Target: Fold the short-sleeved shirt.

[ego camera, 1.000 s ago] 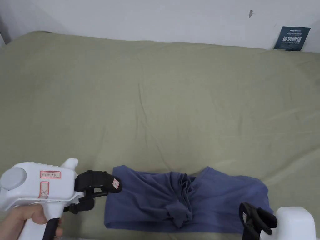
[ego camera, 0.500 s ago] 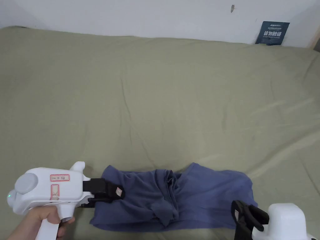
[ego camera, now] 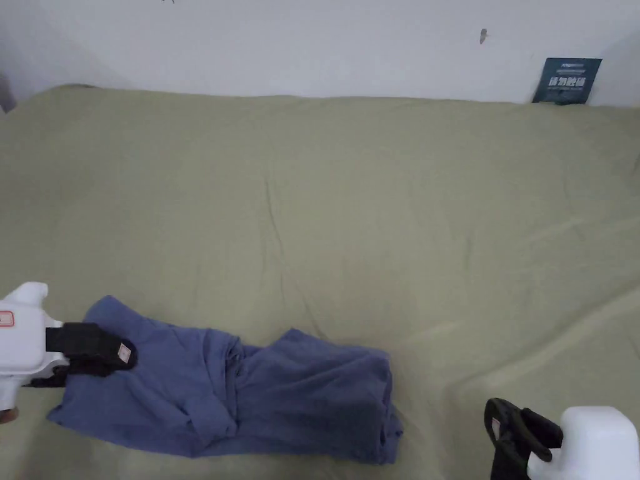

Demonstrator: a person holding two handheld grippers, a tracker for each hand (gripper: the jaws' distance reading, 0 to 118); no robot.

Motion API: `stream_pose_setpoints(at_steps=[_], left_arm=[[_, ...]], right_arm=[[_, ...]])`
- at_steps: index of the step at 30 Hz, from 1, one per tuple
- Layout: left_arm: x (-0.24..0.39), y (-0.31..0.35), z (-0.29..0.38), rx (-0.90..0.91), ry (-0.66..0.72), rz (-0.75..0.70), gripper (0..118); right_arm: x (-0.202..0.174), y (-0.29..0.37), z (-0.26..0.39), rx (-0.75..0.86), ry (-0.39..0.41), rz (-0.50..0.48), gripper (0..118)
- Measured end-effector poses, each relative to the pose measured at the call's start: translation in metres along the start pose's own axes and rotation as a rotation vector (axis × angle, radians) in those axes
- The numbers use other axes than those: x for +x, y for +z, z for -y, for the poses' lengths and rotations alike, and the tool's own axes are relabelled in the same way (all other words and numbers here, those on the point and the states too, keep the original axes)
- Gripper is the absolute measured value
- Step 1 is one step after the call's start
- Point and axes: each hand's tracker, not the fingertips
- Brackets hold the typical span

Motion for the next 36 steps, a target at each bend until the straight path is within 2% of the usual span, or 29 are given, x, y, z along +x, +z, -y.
stream_pose_setpoints(at_steps=[4,10,15,18,19,20,22,24,26,27,30,31,33,34,36], left_arm=[[0.054,-0.001,0.005,-0.038,-0.122,-0.122,13],[0.147,-0.038,0.019,-0.092,-0.257,-0.207,13],[0.21,-0.095,0.037,-0.149,-0.409,-0.332,13],[0.233,-0.143,0.048,-0.163,-0.441,-0.382,13],[0.238,-0.156,0.052,-0.169,-0.439,-0.396,18],[0.242,-0.168,0.057,-0.169,-0.428,-0.388,38],[0.246,-0.189,0.063,-0.221,-0.396,-0.294,118],[0.248,-0.191,0.069,-0.192,-0.375,-0.249,112],[0.242,-0.183,0.074,-0.209,-0.369,-0.24,112],[0.235,-0.171,0.074,-0.179,-0.341,-0.19,111],[0.218,-0.131,0.059,-0.097,-0.322,-0.1,94],[0.208,-0.119,0.058,-0.053,-0.303,-0.067,71],[0.188,-0.093,0.048,0.009,-0.261,0.006,17],[0.176,-0.09,0.047,0.007,-0.258,0.031,11],[0.139,-0.094,0.046,-0.013,-0.181,0.18,11]], right_arm=[[0.0,-0.002,0.0,0.01,0.011,0.011,3],[-0.002,0.001,-0.004,0.049,0.041,0.042,3],[0.0,0.004,-0.006,0.067,0.036,0.039,3],[0.002,0.005,-0.004,0.065,0.029,0.046,3],[0.004,0.006,-0.003,0.065,0.025,0.047,3],[0.006,0.007,-0.003,0.063,0.018,0.052,3],[0.01,0.008,-0.002,0.059,0.006,0.057,3],[0.013,0.01,-0.001,0.053,0.001,0.065,3],[0.017,0.011,0.0,0.053,0.003,0.069,3],[0.019,0.012,0.0,0.05,0.004,0.07,3],[0.022,0.013,0.002,0.05,-0.012,0.067,3],[0.023,0.013,0.002,0.045,-0.024,0.06,3],[0.023,0.011,0.004,0.038,-0.034,0.051,3],[0.023,0.01,0.005,0.033,-0.032,0.051,3],[0.021,0.009,0.006,0.024,-0.027,0.054,3]])
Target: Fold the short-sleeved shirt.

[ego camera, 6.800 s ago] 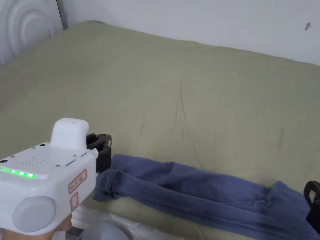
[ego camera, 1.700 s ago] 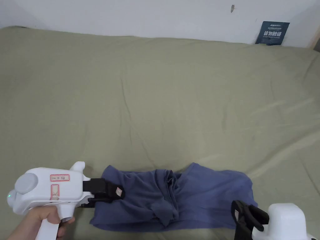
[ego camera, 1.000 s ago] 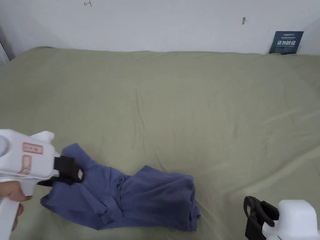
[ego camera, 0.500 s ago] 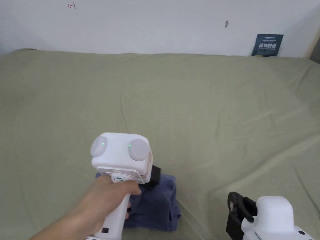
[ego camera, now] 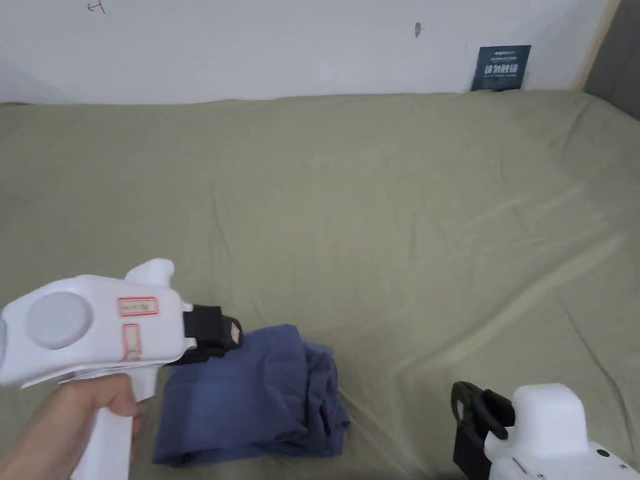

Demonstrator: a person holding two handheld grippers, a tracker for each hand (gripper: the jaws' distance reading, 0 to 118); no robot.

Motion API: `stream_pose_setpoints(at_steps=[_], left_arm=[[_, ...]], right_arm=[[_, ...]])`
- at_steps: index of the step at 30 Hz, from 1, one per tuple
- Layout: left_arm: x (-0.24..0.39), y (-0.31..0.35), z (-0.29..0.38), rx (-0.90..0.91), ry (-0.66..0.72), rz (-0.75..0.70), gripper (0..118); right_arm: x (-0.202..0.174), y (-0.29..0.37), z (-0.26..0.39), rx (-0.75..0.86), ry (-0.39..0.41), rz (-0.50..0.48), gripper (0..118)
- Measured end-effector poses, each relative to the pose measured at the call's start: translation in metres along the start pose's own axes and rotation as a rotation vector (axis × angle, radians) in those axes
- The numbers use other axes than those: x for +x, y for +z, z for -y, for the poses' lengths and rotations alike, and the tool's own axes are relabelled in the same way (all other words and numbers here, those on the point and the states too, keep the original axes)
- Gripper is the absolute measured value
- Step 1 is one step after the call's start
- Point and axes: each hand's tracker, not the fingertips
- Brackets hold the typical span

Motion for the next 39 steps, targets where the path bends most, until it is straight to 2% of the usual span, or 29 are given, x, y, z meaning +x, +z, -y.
stream_pose_setpoints(at_steps=[2,4,8,11,15,20,25,28,32,34,36,39], left_arm=[[-0.018,-0.005,-0.002,-0.066,0.1,0.102,11],[-0.032,-0.024,0.002,-0.07,0.103,0.178,11],[-0.029,-0.08,0.01,-0.16,0.103,0.157,11],[-0.027,-0.12,0.018,-0.242,0.171,0.279,11],[-0.021,-0.155,0.035,-0.293,0.105,0.244,11],[-0.02,-0.152,0.034,-0.286,0.116,0.254,10],[-0.009,-0.105,0.017,-0.219,0.049,0.246,11],[-0.013,-0.054,0.007,-0.104,-0.001,0.21,11],[-0.029,0.013,0.002,0.012,-0.029,0.03,11],[-0.045,0.035,0.002,0.046,-0.023,-0.024,11],[-0.063,0.049,0.002,0.057,-0.023,-0.101,11],[-0.087,0.054,0.001,0.055,-0.005,-0.136,11]], right_arm=[[-0.001,-0.002,0.001,-0.012,-0.006,-0.008,3],[-0.003,-0.006,0.002,-0.026,-0.008,-0.01,3],[-0.007,-0.007,0.002,-0.038,-0.002,-0.008,3],[-0.008,-0.005,0.002,-0.042,0.008,-0.001,3],[-0.004,-0.005,0.003,-0.057,0.008,0.012,3],[-0.002,-0.007,0.007,-0.073,0.006,0.014,3],[-0.01,-0.017,0.004,-0.091,0.014,-0.019,3],[-0.021,-0.033,-0.005,-0.132,0.017,-0.095,3],[-0.043,-0.072,-0.021,-0.234,-0.01,-0.288,3],[-0.054,-0.1,-0.026,-0.298,-0.073,-0.403,3],[-0.064,-0.135,-0.028,-0.387,-0.175,-0.522,3],[-0.077,-0.18,-0.023,-0.504,-0.305,-0.646,3]])
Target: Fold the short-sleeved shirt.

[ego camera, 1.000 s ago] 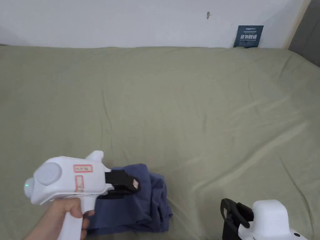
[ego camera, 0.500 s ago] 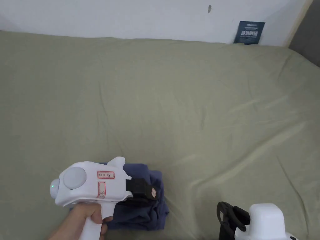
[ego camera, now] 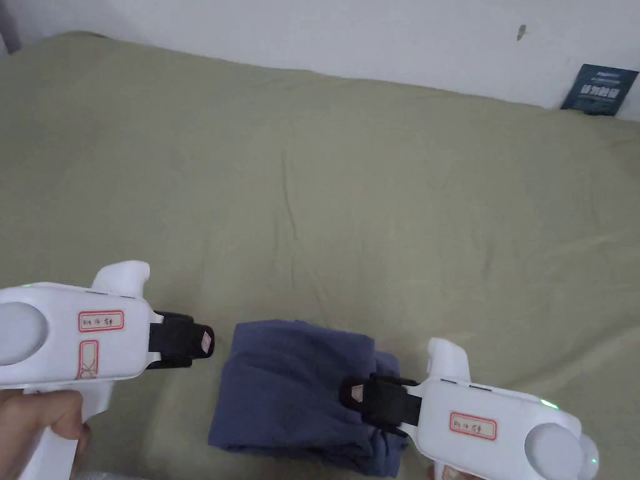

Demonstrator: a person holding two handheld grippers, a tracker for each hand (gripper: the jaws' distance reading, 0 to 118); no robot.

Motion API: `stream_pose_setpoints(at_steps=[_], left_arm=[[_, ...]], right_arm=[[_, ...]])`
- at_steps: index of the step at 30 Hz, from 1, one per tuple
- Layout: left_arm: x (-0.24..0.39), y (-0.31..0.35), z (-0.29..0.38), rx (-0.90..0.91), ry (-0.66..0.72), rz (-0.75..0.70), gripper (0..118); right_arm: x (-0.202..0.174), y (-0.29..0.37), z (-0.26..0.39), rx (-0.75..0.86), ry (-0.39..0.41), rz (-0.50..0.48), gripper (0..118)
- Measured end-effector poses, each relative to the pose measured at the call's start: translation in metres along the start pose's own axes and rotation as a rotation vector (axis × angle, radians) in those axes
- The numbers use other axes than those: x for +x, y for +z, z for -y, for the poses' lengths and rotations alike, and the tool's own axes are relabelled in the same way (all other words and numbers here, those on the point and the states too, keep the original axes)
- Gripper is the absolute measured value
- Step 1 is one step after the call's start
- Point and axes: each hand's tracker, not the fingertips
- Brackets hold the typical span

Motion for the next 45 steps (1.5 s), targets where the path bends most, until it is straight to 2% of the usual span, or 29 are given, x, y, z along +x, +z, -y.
stream_pose_setpoints(at_steps=[2,4,5,6,7,9,10,11,12,13,14,18,21,22,23,24,25,26,28,31,36,39,45], left_arm=[[-0.014,-0.006,0.0,-0.016,0.025,-0.002,11],[-0.025,-0.014,0.002,-0.044,0.044,0.008,11],[-0.029,-0.019,0.002,-0.065,0.052,0.008,11],[-0.033,-0.025,0.003,-0.077,0.056,0.034,11],[-0.035,-0.028,0.004,-0.08,0.078,0.072,11],[-0.039,-0.039,0.002,-0.124,0.119,0.187,11],[-0.041,-0.045,0.001,-0.146,0.13,0.247,17],[-0.043,-0.051,0.0,-0.166,0.153,0.319,39],[-0.044,-0.06,-0.001,-0.192,0.184,0.363,82],[-0.044,-0.071,-0.001,-0.227,0.206,0.394,118],[-0.043,-0.083,0.001,-0.28,0.22,0.431,115],[-0.04,-0.117,0.004,-0.306,0.221,0.453,115],[-0.033,-0.133,0.006,-0.321,0.249,0.605,113],[-0.034,-0.138,0.006,-0.333,0.261,0.62,104],[-0.034,-0.143,0.008,-0.33,0.244,0.595,81],[-0.036,-0.142,0.009,-0.315,0.228,0.591,39],[-0.04,-0.141,0.009,-0.302,0.233,0.542,29],[-0.047,-0.145,0.009,-0.307,0.245,0.444,29],[-0.058,-0.145,0.014,-0.315,0.299,0.57,29],[-0.053,-0.147,0.005,-0.306,0.241,0.517,29],[-0.069,-0.116,-0.021,-0.278,0.202,0.482,30],[-0.11,-0.074,-0.052,-0.235,0.192,0.423,30],[-0.218,0.017,-0.102,-0.157,0.202,0.202,30]], right_arm=[[0.012,-0.02,-0.007,-0.053,-0.045,-0.105,3],[0.035,-0.037,-0.01,-0.101,-0.145,-0.201,3],[0.049,-0.043,-0.01,-0.113,-0.199,-0.174,3],[0.064,-0.046,-0.008,-0.121,-0.217,-0.118,3],[0.079,-0.046,-0.005,-0.138,-0.238,-0.151,3],[0.1,-0.043,-0.002,-0.126,-0.366,-0.318,3],[0.102,-0.043,-0.001,-0.126,-0.376,-0.316,3],[0.103,-0.044,-0.001,-0.124,-0.356,-0.315,3],[0.103,-0.045,-0.001,-0.124,-0.347,-0.311,3],[0.104,-0.046,-0.001,-0.125,-0.352,-0.318,3],[0.103,-0.046,-0.001,-0.124,-0.369,-0.336,3],[0.11,-0.046,0.0,-0.126,-0.394,-0.373,3],[0.11,-0.047,0.0,-0.128,-0.397,-0.383,3],[0.113,-0.047,-0.001,-0.129,-0.4,-0.388,3],[0.115,-0.048,0.0,-0.129,-0.404,-0.395,3],[0.116,-0.048,0.0,-0.129,-0.407,-0.398,3],[0.116,-0.048,0.0,-0.125,-0.411,-0.401,3],[0.116,-0.046,0.0,-0.12,-0.418,-0.406,3],[0.114,-0.047,0.0,-0.123,-0.408,-0.398,3],[0.102,-0.041,-0.004,-0.119,-0.378,-0.357,3],[0.078,-0.017,-0.013,-0.086,-0.267,-0.325,3],[0.067,-0.003,-0.016,-0.067,-0.24,-0.313,3],[0.058,0.005,-0.027,-0.033,-0.179,-0.24,3]])
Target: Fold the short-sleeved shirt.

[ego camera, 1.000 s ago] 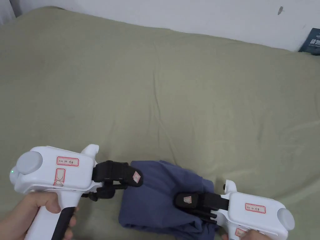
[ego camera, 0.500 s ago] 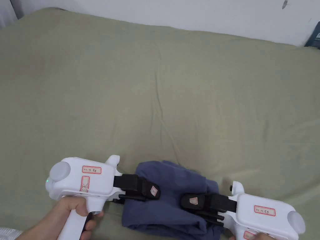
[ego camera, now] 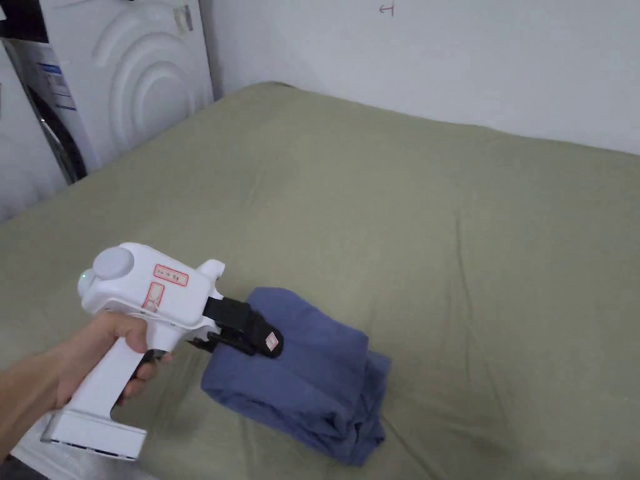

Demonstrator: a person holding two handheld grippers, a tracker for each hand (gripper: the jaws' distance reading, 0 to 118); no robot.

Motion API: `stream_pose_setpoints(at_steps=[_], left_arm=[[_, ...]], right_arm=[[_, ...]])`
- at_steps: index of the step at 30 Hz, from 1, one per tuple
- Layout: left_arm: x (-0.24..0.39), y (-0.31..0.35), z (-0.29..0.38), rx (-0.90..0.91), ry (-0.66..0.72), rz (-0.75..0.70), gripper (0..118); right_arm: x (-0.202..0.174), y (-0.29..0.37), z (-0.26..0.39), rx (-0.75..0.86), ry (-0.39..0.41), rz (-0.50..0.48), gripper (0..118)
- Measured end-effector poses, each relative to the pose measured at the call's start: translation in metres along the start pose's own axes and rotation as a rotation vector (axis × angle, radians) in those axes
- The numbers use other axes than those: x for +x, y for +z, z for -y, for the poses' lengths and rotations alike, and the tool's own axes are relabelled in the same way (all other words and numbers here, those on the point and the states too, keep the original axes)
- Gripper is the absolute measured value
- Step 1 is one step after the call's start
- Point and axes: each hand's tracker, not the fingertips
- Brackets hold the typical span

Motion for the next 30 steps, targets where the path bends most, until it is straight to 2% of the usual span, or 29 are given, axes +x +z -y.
stream_pose_setpoints(at_steps=[6,15,16,17,18,19,24,25,26,27,28,30], left_arm=[[-0.068,0.05,-0.03,0.015,0.09,-0.044,30],[-0.067,0.049,-0.059,-0.04,0.039,-0.109,30],[-0.067,0.051,-0.061,-0.042,0.032,-0.123,38],[-0.065,0.054,-0.062,-0.04,0.025,-0.147,57],[-0.061,0.058,-0.061,-0.019,0.025,-0.186,88],[-0.057,0.062,-0.061,-0.01,0.012,-0.209,111],[-0.017,0.1,-0.043,0.131,-0.078,-0.307,111],[-0.006,0.105,-0.04,0.136,-0.096,-0.329,108],[0.01,0.109,-0.033,0.16,-0.098,-0.353,96],[0.028,0.113,-0.024,0.22,-0.141,-0.35,63],[0.045,0.114,-0.017,0.261,-0.173,-0.371,0],[0.082,0.105,-0.001,0.35,-0.253,-0.448,0]], right_arm=[[-0.002,-0.006,-0.005,0.025,-0.001,0.025,3],[-0.002,-0.013,-0.006,0.013,0.034,0.076,3],[-0.003,-0.013,-0.006,0.013,0.034,0.074,3],[-0.003,-0.013,-0.007,0.014,0.035,0.066,3],[-0.003,-0.012,-0.008,0.016,0.04,0.057,3],[-0.005,-0.012,-0.008,0.018,0.043,0.053,3],[-0.022,0.002,-0.007,0.045,0.101,0.061,3],[-0.026,0.005,-0.006,0.055,0.121,0.073,3],[-0.031,0.011,-0.005,0.07,0.141,0.082,3],[-0.036,0.016,-0.004,0.09,0.156,0.094,3],[-0.041,0.021,-0.003,0.103,0.171,0.106,3],[-0.058,0.033,-0.002,0.143,0.239,0.152,3]])
